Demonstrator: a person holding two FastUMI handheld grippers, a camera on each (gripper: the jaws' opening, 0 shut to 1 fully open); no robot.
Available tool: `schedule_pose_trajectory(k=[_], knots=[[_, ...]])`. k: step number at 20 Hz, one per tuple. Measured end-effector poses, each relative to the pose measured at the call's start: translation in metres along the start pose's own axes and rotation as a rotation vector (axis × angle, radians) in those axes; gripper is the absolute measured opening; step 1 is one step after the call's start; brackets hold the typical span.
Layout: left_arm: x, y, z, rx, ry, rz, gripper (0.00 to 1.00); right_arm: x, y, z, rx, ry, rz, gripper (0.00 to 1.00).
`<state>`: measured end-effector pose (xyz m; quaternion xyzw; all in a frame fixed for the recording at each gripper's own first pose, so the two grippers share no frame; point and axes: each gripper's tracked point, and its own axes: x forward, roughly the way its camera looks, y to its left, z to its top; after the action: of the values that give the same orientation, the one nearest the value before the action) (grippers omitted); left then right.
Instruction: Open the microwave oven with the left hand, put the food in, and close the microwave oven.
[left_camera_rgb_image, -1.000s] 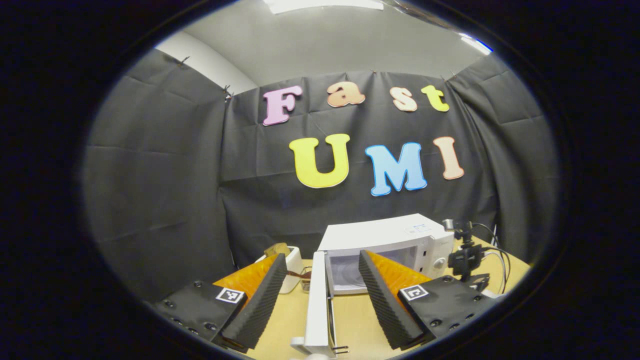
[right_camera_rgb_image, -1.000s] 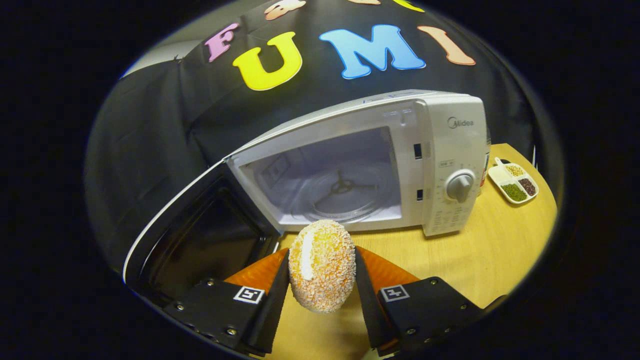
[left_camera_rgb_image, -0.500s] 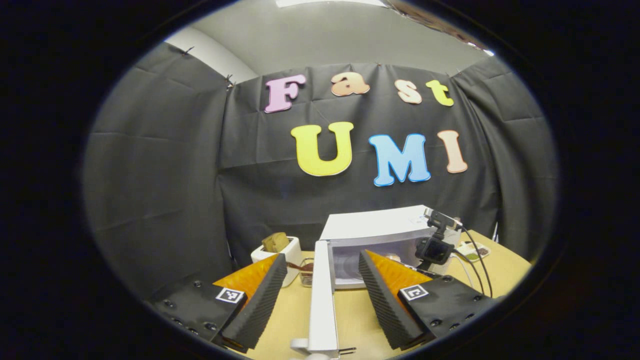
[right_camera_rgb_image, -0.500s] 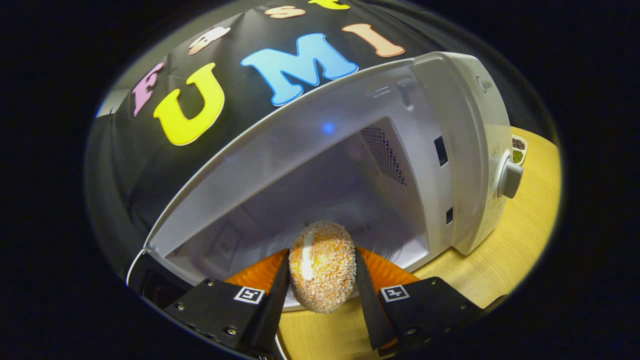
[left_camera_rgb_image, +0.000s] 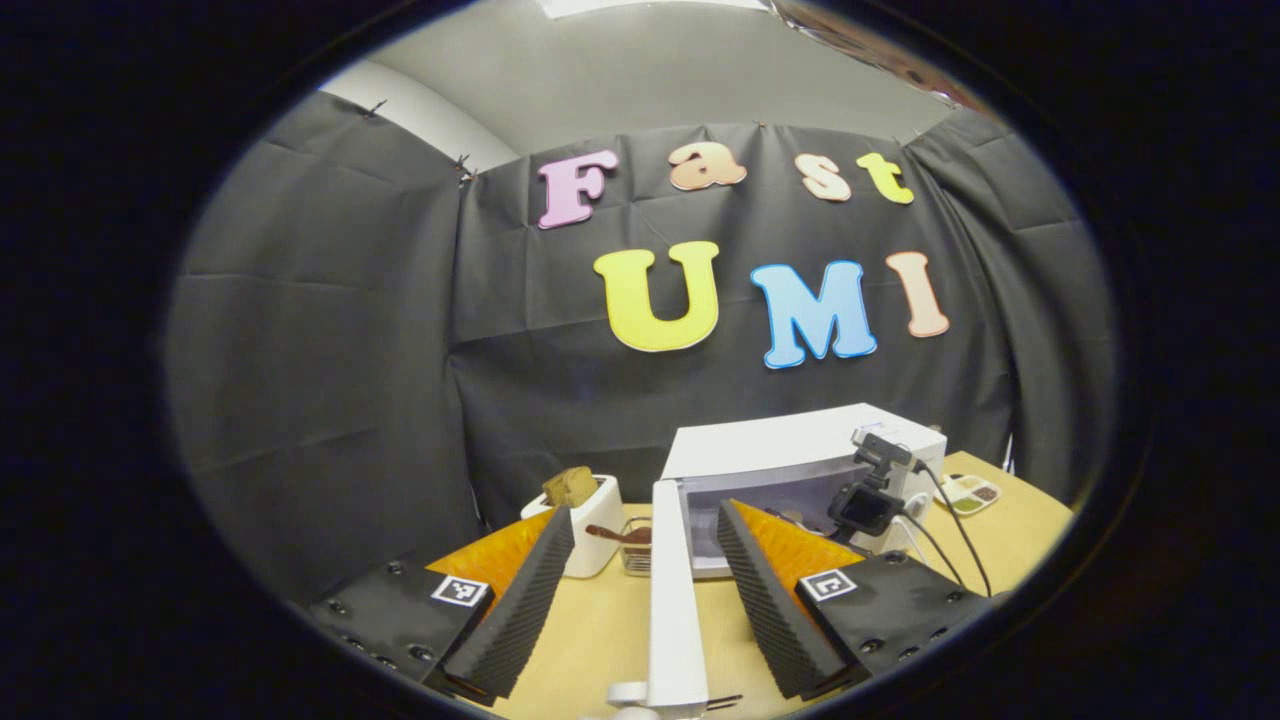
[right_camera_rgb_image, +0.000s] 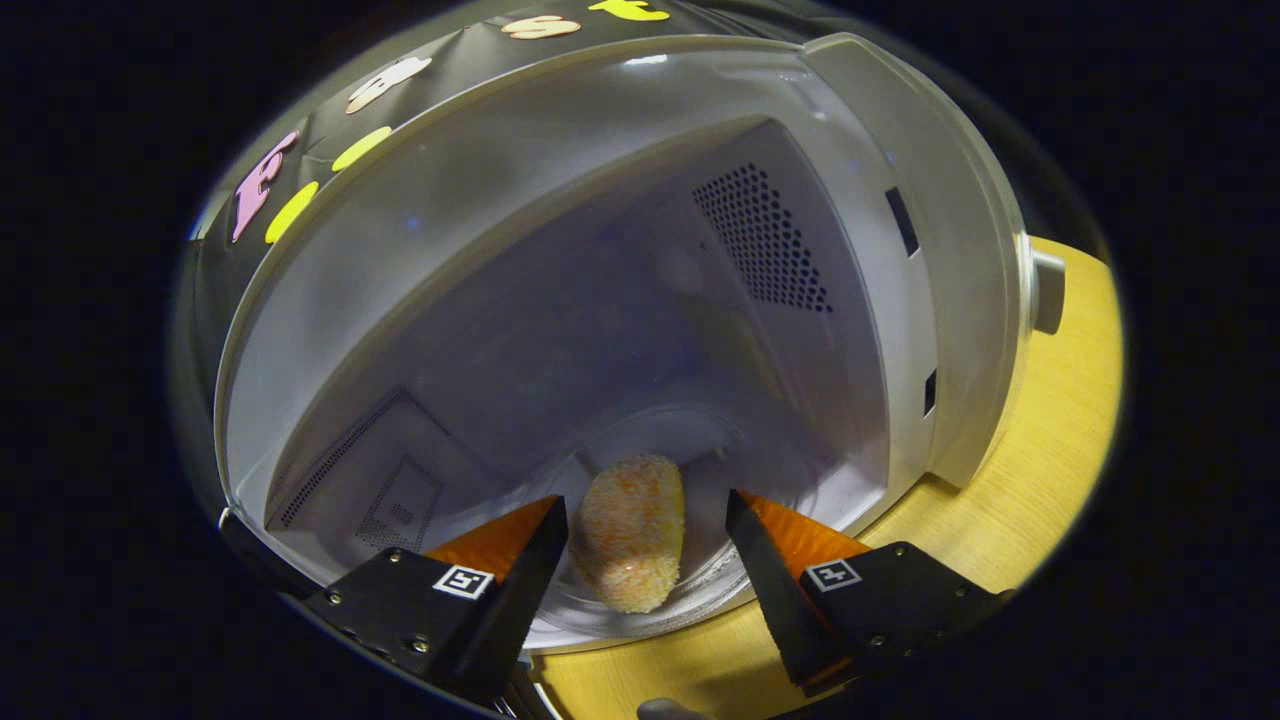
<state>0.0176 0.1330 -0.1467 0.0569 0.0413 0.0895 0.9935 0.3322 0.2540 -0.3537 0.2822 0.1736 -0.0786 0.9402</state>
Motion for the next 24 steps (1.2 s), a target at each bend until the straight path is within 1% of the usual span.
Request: schedule_pose_trajectory(k=[2, 3, 5, 6, 7, 8, 11, 12, 13, 15, 16, 17, 18, 19, 20, 21, 22, 23, 24], knots=[[-0.002, 0.007, -0.001, 0.008, -0.007, 0.011, 0.99, -0.015, -0.001, 0.009, -0.040, -0.008, 0.009, 0.97], [-0.003, 0.008, -0.002, 0.013, -0.009, 0.014, 0.99, -0.026, 0.001, 0.015, -0.057, -0.010, 0.025, 0.98], [-0.003, 0.023, -0.007, 0.022, -0.007, 0.042, 0.99, -0.049, 0.000, 0.031, -0.108, -0.020, 0.056, 0.97], [-0.003, 0.026, -0.007, 0.005, -0.017, 0.041, 0.99, -0.063, -0.007, 0.042, -0.141, -0.026, 0.043, 0.97], [-0.002, 0.029, -0.005, -0.010, -0.029, 0.052, 0.97, -0.078, -0.010, 0.053, -0.165, -0.037, 0.057, 0.98], [-0.002, 0.037, -0.007, -0.020, -0.031, 0.061, 0.98, -0.094, -0.011, 0.063, -0.195, -0.045, 0.080, 0.97], [-0.003, 0.074, -0.033, 0.037, 0.026, 0.132, 0.99, -0.136, -0.020, 0.088, -0.302, -0.064, 0.112, 0.97], [-0.003, 0.082, -0.040, 0.035, 0.036, 0.138, 0.97, -0.147, -0.026, 0.094, -0.349, -0.066, 0.113, 0.97], [-0.006, 0.090, -0.046, 0.029, 0.045, 0.150, 1.00, -0.160, -0.034, 0.102, -0.391, -0.077, 0.119, 0.97], [-0.011, 0.106, -0.060, 0.017, 0.053, 0.161, 0.99, -0.185, -0.050, 0.117, -0.443, -0.108, 0.141, 0.97], [-0.014, 0.110, -0.070, 0.014, 0.072, 0.166, 0.94, -0.197, -0.056, 0.118, -0.480, -0.117, 0.153, 0.97], [-0.017, 0.116, -0.078, 0.018, 0.075, 0.172, 0.99, -0.206, -0.062, 0.121, -0.516, -0.125, 0.166, 0.97], [-0.019, 0.117, -0.087, 0.023, 0.076, 0.173, 0.98, -0.215, -0.070, 0.125, -0.541, -0.129, 0.172, 0.97], [-0.021, 0.117, -0.095, 0.029, 0.081, 0.173, 1.00, -0.227, -0.078, 0.130, -0.552, -0.132, 0.179, 0.98], [-0.023, 0.115, -0.108, 0.029, 0.092, 0.165, 0.94, -0.238, -0.084, 0.133, -0.546, -0.125, 0.182, 0.97], [-0.024, 0.110, -0.122, 0.032, 0.114, 0.159, 1.00, -0.249, -0.087, 0.138, -0.536, -0.121, 0.183, 0.97], [-0.025, 0.105, -0.135, 0.033, 0.128, 0.141, 1.00, -0.260, -0.090, 0.143, -0.526, -0.121, 0.188, 0.97], [-0.027, 0.100, -0.147, 0.035, 0.151, 0.139, 0.97, -0.270, -0.094, 0.148, -0.519, -0.119, 0.189, 0.97], [-0.028, 0.099, -0.157, 0.039, 0.162, 0.140, 1.00, -0.279, -0.095, 0.157, -0.527, -0.127, 0.193, 0.97]])
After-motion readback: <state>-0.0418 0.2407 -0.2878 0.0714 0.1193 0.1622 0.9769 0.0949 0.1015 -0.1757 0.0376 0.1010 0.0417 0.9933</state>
